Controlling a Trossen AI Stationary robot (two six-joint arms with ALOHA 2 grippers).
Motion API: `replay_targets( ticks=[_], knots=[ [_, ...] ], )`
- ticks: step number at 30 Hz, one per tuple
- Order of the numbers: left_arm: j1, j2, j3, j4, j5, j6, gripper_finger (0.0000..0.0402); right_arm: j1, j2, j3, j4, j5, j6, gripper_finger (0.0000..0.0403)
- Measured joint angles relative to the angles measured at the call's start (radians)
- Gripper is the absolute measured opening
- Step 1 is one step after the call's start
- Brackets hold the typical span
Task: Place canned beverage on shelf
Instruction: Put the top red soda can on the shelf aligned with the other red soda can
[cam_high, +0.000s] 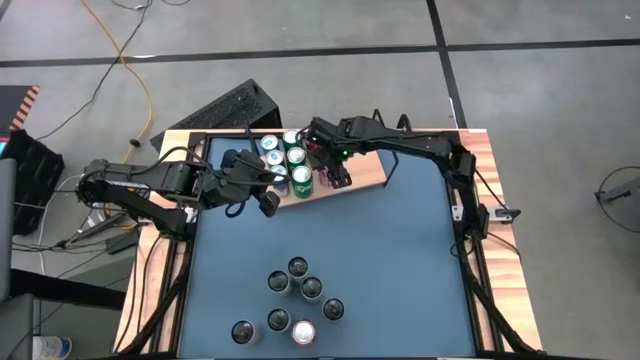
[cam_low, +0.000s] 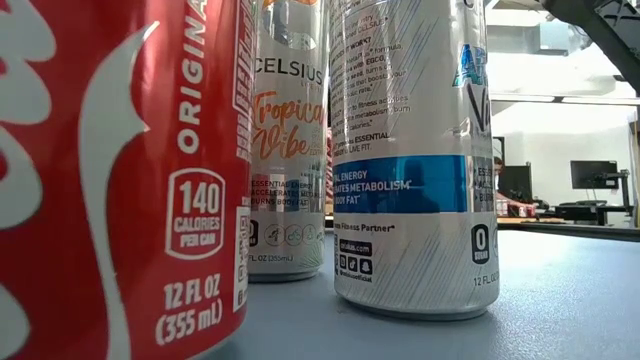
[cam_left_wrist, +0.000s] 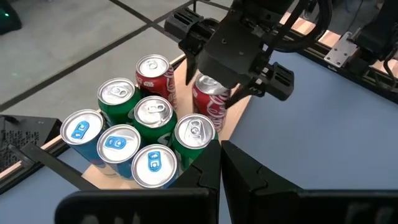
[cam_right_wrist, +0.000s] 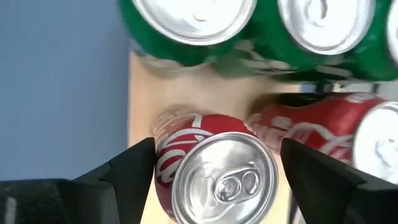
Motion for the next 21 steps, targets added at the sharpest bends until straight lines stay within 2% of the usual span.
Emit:
replay_targets(
  ticks=[9, 14, 19, 21],
  knots=[
    [0.000, 0.000, 0.000, -0.004, -0.004, 0.000, 0.0000, -0.016, -0.002, 0.157, -0.044, 0.022, 0.035, 0.0328],
    [0.000, 0.000, 0.000, -0.007, -0.006, 0.010, 0.0000, -0.025, -0.011, 0.279, -0.237, -0.003, 0.161, 0.0328],
    [0.000, 0.000, 0.000, -0.008, -0.006, 0.011, 0.0000, -0.077, -0.025, 0.260, -0.377, -0.024, 0.274, 0.0328],
    [0.000, 0.000, 0.000, -0.011, -0.005, 0.017, 0.0000, -0.109, -0.025, 0.206, -0.359, -0.027, 0.299, 0.0323]
  ],
)
